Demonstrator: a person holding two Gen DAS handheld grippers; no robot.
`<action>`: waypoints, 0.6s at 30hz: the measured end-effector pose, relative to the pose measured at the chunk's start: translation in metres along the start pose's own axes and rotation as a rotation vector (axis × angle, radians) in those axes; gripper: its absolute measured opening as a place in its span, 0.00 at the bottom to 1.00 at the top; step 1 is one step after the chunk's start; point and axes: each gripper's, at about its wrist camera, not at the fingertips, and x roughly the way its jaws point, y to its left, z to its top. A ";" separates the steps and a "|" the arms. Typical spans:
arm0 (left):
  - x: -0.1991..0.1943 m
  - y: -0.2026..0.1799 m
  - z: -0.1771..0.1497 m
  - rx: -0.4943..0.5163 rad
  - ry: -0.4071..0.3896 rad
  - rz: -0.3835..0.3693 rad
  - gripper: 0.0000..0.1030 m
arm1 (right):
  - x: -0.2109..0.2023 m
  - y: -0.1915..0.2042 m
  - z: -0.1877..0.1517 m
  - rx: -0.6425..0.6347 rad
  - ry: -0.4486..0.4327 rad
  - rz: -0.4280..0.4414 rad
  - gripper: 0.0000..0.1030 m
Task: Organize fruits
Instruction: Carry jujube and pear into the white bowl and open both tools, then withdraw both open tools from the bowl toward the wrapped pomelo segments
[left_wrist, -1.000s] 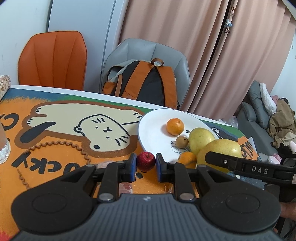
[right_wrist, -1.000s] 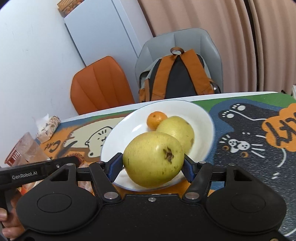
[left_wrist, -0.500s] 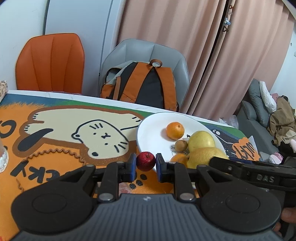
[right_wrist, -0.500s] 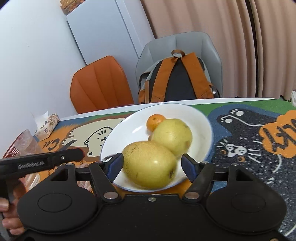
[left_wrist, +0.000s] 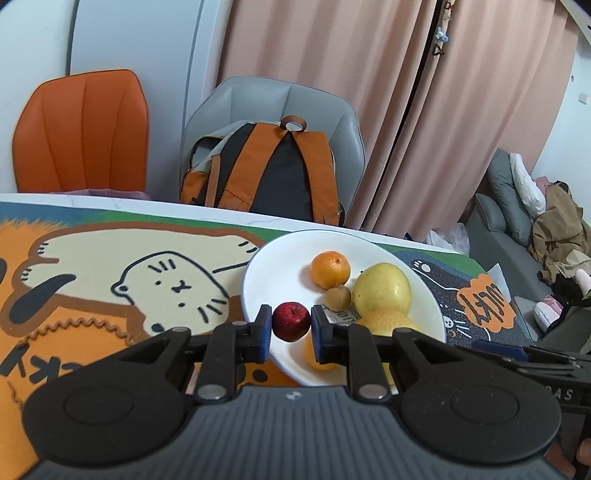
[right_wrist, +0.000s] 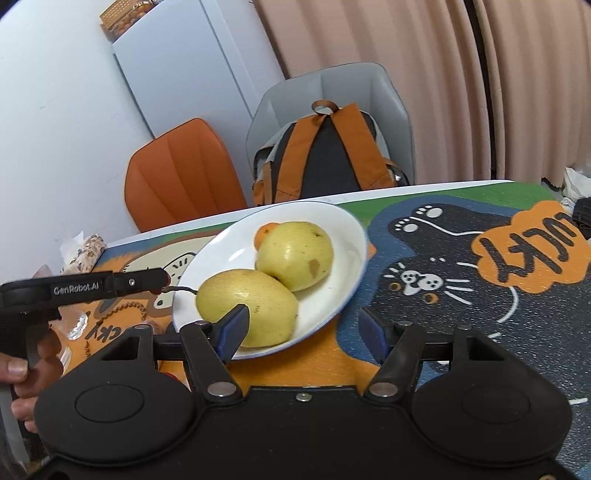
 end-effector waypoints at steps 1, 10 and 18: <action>0.002 -0.001 0.002 0.001 0.002 -0.001 0.20 | -0.001 -0.002 0.000 0.001 -0.001 -0.004 0.62; 0.020 -0.004 0.009 -0.009 0.026 0.036 0.26 | -0.007 -0.016 -0.003 0.025 -0.004 -0.022 0.63; 0.007 0.005 0.006 -0.034 0.021 0.049 0.34 | -0.006 -0.013 -0.005 0.028 0.000 -0.008 0.63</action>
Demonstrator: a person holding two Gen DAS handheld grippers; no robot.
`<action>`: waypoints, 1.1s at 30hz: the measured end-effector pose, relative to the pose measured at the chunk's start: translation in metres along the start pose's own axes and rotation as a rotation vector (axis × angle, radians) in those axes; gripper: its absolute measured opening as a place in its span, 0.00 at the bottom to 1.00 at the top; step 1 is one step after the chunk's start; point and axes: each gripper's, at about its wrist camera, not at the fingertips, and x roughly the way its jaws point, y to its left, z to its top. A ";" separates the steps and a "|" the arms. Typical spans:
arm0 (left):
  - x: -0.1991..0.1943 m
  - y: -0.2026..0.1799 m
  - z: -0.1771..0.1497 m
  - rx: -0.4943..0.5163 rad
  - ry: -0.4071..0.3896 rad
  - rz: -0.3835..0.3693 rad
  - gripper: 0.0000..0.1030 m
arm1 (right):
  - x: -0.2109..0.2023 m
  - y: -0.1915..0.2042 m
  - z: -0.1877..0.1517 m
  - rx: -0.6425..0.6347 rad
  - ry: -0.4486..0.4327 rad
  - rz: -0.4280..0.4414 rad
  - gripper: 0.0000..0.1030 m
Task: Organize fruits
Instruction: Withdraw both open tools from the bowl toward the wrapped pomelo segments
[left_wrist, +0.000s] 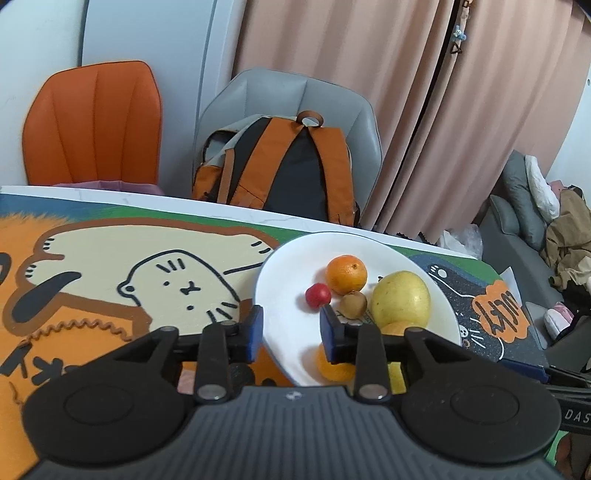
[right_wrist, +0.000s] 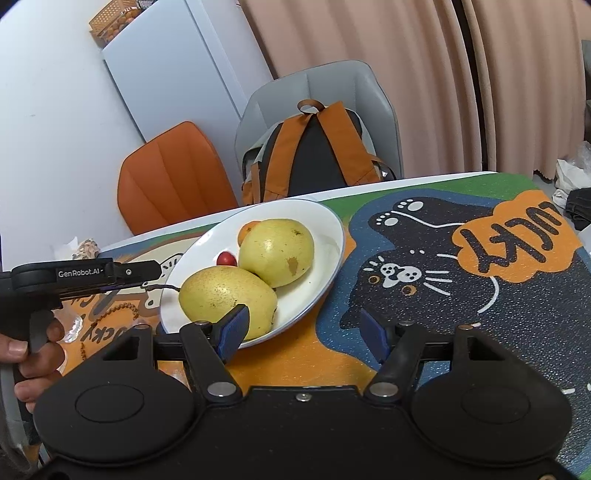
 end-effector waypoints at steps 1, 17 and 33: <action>-0.002 0.000 0.000 -0.001 0.000 0.003 0.39 | 0.000 0.001 0.000 0.001 0.000 0.002 0.63; -0.050 0.012 -0.015 -0.001 -0.010 0.020 0.80 | -0.021 0.026 -0.008 -0.017 -0.007 0.024 0.82; -0.075 0.040 -0.044 -0.043 -0.019 0.025 0.81 | -0.020 0.062 -0.026 -0.066 0.012 0.038 0.82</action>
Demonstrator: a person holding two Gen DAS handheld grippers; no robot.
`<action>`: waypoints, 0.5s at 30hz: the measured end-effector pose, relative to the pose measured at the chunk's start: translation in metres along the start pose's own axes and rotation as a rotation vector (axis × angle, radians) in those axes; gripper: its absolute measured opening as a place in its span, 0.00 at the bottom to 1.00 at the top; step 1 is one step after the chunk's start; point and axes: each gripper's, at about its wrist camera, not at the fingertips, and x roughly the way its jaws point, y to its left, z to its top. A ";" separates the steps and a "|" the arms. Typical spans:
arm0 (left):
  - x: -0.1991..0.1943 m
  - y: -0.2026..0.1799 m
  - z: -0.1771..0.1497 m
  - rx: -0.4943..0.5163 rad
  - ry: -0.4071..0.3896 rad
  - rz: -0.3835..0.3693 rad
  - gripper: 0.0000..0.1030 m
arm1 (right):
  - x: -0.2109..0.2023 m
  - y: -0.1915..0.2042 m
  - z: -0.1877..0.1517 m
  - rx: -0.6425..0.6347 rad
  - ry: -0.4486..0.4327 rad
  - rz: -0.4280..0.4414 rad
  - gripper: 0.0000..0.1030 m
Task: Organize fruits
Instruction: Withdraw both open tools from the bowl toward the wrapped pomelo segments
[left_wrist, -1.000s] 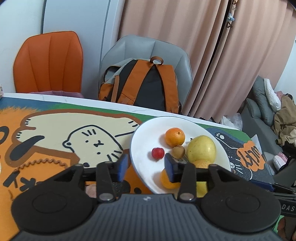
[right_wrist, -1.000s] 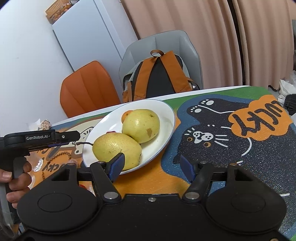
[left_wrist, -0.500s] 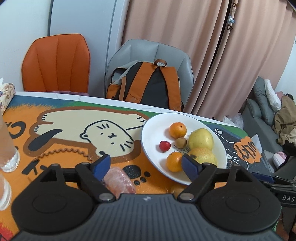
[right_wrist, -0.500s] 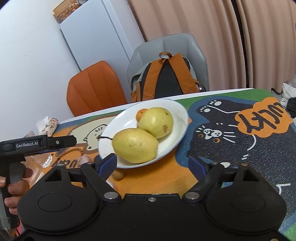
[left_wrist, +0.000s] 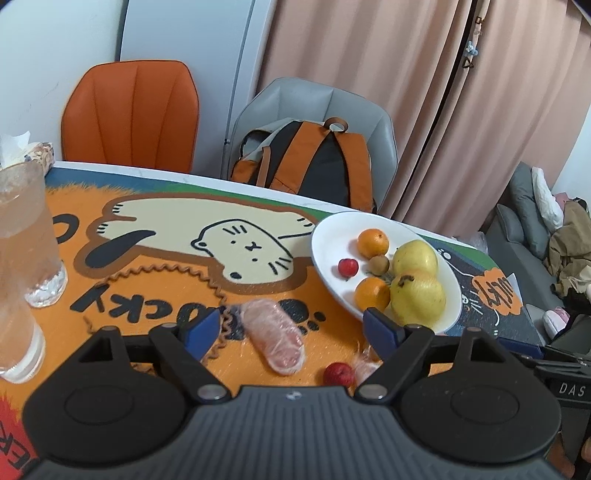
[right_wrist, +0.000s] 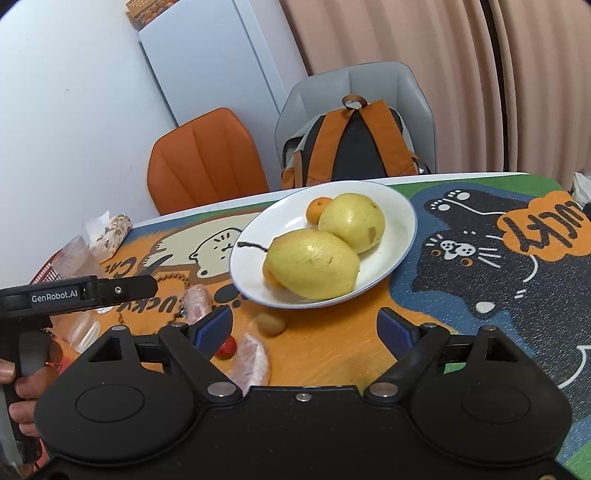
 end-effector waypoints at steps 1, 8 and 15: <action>0.000 0.001 -0.002 -0.001 0.002 0.001 0.81 | 0.000 0.002 -0.001 -0.003 0.002 -0.001 0.82; -0.002 0.010 -0.014 -0.005 0.028 -0.005 0.81 | 0.003 0.015 -0.007 -0.015 0.028 -0.009 0.82; -0.003 0.021 -0.023 -0.012 0.056 0.007 0.81 | 0.014 0.032 -0.015 -0.054 0.084 -0.025 0.82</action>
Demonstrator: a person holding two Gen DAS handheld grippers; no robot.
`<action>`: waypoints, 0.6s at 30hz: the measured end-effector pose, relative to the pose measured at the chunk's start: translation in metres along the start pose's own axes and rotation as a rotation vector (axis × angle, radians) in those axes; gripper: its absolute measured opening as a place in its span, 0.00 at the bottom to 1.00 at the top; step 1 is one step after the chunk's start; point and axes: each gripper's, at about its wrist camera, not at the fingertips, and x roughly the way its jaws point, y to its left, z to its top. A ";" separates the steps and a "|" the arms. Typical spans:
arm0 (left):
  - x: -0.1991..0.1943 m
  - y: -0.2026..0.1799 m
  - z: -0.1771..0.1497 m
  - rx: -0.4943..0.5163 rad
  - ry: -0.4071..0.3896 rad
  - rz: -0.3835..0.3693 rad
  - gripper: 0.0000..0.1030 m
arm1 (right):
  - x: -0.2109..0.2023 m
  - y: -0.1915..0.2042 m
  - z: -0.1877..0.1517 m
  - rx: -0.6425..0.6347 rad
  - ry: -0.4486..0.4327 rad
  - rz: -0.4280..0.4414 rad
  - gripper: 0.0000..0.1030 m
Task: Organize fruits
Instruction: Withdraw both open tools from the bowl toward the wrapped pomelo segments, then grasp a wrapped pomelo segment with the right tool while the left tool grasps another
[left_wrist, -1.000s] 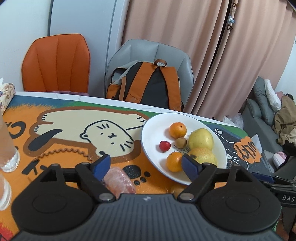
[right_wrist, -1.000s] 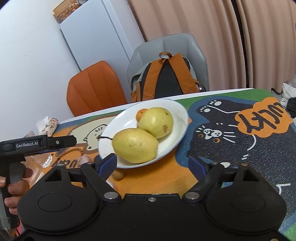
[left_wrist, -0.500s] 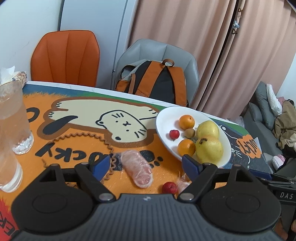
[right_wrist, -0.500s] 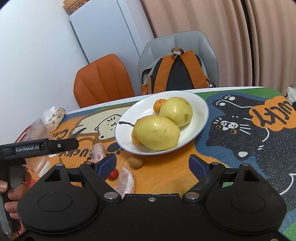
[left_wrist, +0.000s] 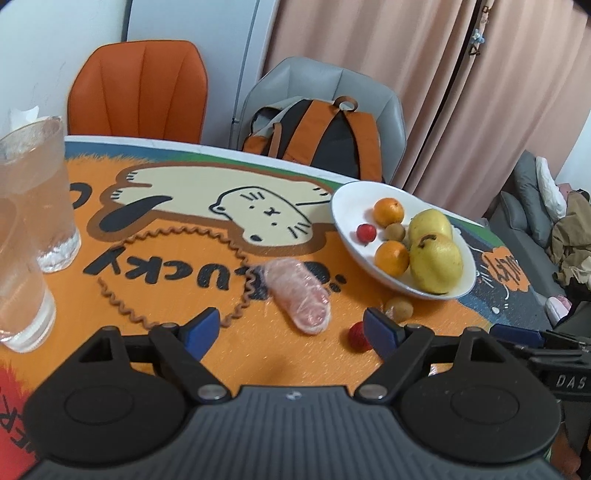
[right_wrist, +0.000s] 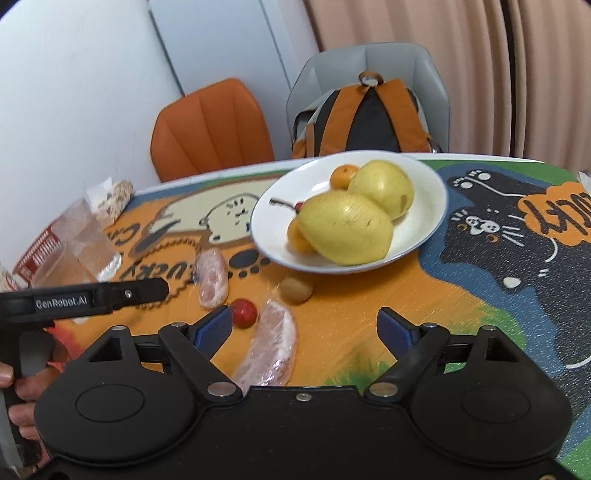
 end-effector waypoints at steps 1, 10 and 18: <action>0.000 0.001 0.000 -0.001 0.001 0.001 0.81 | 0.002 0.001 -0.001 -0.002 0.007 -0.002 0.82; -0.002 0.014 -0.004 -0.002 0.022 0.018 0.81 | 0.023 0.022 -0.008 -0.045 0.075 -0.015 0.82; 0.000 0.023 -0.005 -0.006 0.032 0.034 0.81 | 0.042 0.034 -0.013 -0.078 0.126 -0.058 0.75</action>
